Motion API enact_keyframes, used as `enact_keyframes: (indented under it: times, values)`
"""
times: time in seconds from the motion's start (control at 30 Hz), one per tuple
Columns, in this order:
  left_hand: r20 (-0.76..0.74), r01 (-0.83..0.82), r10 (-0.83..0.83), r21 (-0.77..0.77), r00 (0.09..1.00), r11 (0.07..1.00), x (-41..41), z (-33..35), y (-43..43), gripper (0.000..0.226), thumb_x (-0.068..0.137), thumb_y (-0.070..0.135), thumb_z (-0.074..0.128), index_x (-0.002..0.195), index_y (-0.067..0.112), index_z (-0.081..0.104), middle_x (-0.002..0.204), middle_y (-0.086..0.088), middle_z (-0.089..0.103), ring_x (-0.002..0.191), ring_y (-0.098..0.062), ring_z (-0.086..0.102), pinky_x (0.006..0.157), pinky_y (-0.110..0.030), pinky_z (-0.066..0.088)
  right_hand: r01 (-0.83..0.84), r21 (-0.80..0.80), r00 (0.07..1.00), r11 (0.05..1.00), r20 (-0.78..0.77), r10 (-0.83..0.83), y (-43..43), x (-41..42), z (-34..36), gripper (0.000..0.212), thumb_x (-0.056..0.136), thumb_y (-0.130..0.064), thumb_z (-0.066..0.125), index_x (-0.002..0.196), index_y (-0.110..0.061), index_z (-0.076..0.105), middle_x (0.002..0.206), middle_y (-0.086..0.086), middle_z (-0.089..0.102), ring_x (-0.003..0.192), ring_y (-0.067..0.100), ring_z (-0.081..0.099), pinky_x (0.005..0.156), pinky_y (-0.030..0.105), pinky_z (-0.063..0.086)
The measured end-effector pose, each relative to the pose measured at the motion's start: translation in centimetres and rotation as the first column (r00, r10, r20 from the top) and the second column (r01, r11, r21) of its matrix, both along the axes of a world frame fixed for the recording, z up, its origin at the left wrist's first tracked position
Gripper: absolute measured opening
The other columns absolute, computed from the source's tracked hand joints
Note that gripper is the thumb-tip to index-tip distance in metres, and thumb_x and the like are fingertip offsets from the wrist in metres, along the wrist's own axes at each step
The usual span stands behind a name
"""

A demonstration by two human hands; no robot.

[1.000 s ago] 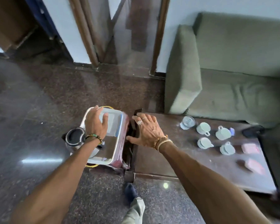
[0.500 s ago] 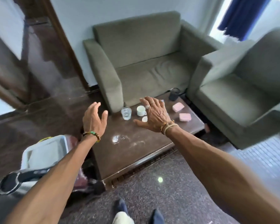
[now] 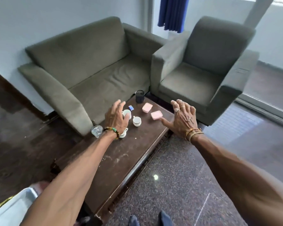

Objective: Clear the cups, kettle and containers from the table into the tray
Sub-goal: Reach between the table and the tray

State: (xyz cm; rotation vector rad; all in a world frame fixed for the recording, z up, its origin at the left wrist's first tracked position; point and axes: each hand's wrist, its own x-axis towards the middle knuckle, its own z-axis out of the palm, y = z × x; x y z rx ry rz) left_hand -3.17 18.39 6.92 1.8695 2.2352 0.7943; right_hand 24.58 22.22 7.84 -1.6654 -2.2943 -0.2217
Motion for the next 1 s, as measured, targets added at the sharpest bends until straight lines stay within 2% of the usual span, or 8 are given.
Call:
enact_keyframes:
  times: [0.17, 0.27, 0.5, 0.83, 1.0]
  values:
    - [0.009, 0.136, -0.136, -0.005, 0.991, 0.991, 5.5, -0.4, 4.2, 0.055, 0.084, 0.030, 0.066, 0.135, 0.014, 0.054, 0.147, -0.009, 0.045, 0.130, -0.029, 0.047, 0.107, -0.039, 0.034, 0.147, -0.033, 0.989, 0.989, -0.013, -0.148, 0.3, 5.4, -0.5, 0.095, 0.076, -0.081, 0.042, 0.141, -0.013, 0.042, 0.142, 0.012, 0.044, 0.127, 0.032, 0.043, 0.103, 0.046, 0.033]
    - [-0.034, 0.212, -0.213, -0.037, 0.976, 0.977, 8.4, -1.3, 5.9, 0.055, 0.083, 0.031, 0.065, 0.135, 0.015, 0.053, 0.145, -0.009, 0.046, 0.129, -0.029, 0.048, 0.107, -0.042, 0.036, 0.193, -0.060, 0.981, 0.979, -0.009, -0.194, 0.7, 7.9, -1.5, 0.095, 0.075, -0.082, 0.041, 0.140, -0.013, 0.043, 0.140, 0.011, 0.044, 0.124, 0.032, 0.044, 0.101, 0.046, 0.035]
    - [-0.105, 0.266, -0.279, -0.124, 0.955, 0.956, 13.6, -3.1, 9.3, 0.054, 0.085, 0.035, 0.063, 0.136, 0.022, 0.051, 0.144, -0.003, 0.046, 0.129, -0.024, 0.048, 0.105, -0.037, 0.037, 0.204, -0.146, 0.979, 0.968, 0.005, -0.205, 4.1, 12.5, -4.1, 0.094, 0.076, -0.084, 0.037, 0.139, -0.015, 0.042, 0.140, 0.009, 0.044, 0.123, 0.030, 0.044, 0.101, 0.045, 0.035]
    - [-0.058, 0.163, -0.180, -0.214, 0.982, 0.963, 15.1, -4.8, 11.8, 0.056, 0.084, 0.032, 0.063, 0.137, 0.020, 0.050, 0.143, -0.003, 0.047, 0.129, -0.024, 0.047, 0.106, -0.038, 0.037, 0.152, -0.211, 0.986, 0.966, -0.028, -0.161, 10.2, 14.1, -4.7, 0.093, 0.078, -0.081, 0.041, 0.141, -0.013, 0.041, 0.140, 0.009, 0.045, 0.123, 0.031, 0.045, 0.101, 0.045, 0.035]
    - [-0.046, 0.137, -0.153, -0.256, 0.987, 0.957, 13.3, -7.2, 13.9, 0.050, 0.083, 0.033, 0.064, 0.131, 0.022, 0.054, 0.137, -0.002, 0.052, 0.124, -0.023, 0.051, 0.105, -0.037, 0.039, 0.110, -0.269, 0.994, 0.957, 0.010, -0.112, 13.0, 12.7, -6.9, 0.095, 0.077, -0.082, 0.038, 0.142, -0.013, 0.039, 0.140, 0.008, 0.044, 0.122, 0.030, 0.045, 0.101, 0.045, 0.035]
